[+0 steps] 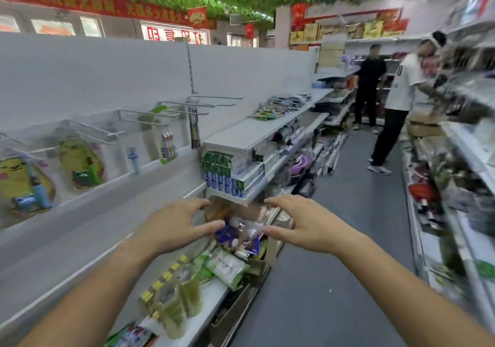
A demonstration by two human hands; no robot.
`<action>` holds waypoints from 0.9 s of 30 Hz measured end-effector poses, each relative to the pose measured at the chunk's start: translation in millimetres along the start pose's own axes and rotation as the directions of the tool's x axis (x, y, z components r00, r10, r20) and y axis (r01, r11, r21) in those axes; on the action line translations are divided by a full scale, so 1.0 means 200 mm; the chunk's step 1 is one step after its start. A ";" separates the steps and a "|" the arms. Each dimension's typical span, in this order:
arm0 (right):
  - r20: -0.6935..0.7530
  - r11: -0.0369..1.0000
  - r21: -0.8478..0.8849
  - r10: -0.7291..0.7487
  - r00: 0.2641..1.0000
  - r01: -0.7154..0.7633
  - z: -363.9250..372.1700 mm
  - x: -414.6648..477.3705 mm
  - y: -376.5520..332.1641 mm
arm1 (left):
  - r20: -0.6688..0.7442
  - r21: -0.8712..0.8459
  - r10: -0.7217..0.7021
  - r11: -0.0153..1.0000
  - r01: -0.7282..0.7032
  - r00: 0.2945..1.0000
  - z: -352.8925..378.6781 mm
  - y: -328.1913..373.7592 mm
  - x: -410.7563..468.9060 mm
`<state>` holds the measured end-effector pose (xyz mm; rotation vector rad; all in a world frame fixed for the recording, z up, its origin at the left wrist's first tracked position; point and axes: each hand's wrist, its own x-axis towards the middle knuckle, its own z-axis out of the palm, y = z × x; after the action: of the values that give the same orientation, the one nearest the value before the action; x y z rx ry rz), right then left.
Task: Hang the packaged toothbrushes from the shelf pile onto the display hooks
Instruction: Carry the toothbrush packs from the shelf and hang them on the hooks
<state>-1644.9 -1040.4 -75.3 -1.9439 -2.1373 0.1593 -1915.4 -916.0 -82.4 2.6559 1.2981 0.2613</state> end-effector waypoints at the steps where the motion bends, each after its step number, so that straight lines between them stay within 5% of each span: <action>1: -0.005 1.000 -0.011 0.016 1.000 -0.016 -0.03 0.00 0.07 | 0.002 -0.006 0.040 0.999 -0.040 0.999 0.02 0.07 0.09; 27: -0.088 0.953 -0.083 0.283 0.955 -0.290 -0.44 1.27 1.77 | 0.018 0.027 0.278 0.960 -0.279 0.960 0.29 0.52 2.56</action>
<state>-1302.6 -759.9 -50.1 -2.2710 -1.8367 0.0355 -1513.0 -576.6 -73.4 2.8564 0.9259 0.2614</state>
